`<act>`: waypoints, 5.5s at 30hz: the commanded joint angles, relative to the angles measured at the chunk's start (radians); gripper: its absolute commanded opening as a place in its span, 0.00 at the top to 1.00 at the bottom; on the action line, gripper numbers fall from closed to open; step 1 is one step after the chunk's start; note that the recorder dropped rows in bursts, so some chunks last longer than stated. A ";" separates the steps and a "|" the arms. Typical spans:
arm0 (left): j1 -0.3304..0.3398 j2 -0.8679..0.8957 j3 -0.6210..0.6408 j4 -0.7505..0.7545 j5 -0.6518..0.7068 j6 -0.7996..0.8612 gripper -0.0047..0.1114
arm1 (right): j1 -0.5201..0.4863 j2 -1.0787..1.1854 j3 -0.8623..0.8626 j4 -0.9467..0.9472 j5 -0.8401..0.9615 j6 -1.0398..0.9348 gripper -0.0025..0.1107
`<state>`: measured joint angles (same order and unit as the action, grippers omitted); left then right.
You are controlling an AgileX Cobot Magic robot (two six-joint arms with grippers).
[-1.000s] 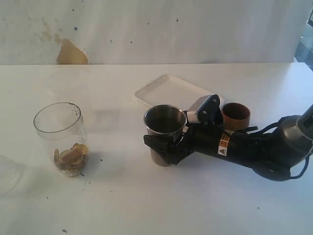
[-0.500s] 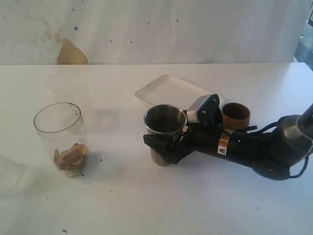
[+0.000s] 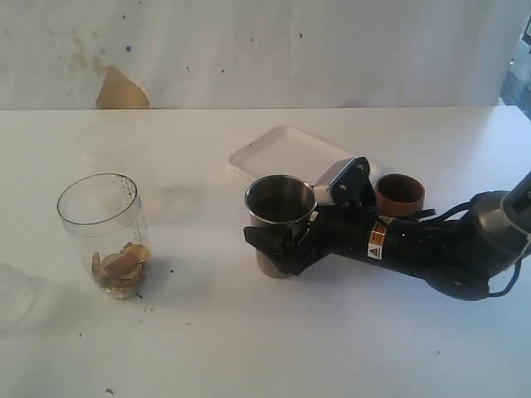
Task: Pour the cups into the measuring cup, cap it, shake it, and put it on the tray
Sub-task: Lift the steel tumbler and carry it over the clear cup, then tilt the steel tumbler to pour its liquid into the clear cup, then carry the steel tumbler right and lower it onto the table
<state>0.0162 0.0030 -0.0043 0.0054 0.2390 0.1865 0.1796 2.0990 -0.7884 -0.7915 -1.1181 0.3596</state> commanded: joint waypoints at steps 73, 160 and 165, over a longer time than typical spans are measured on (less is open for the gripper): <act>-0.006 -0.003 0.004 0.000 -0.006 -0.002 0.95 | 0.410 -0.094 -0.658 -0.177 0.643 -0.285 0.98; -0.006 -0.003 0.004 0.000 -0.006 -0.002 0.95 | 0.430 -0.094 -0.725 -0.080 0.770 -0.219 0.98; -0.006 -0.003 0.004 0.000 -0.006 -0.002 0.95 | 0.375 -0.107 -0.725 -0.047 0.881 0.234 0.98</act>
<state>0.0162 0.0030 -0.0043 0.0054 0.2390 0.1865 0.5957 2.0182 -1.5022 -0.8616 -0.2737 0.4158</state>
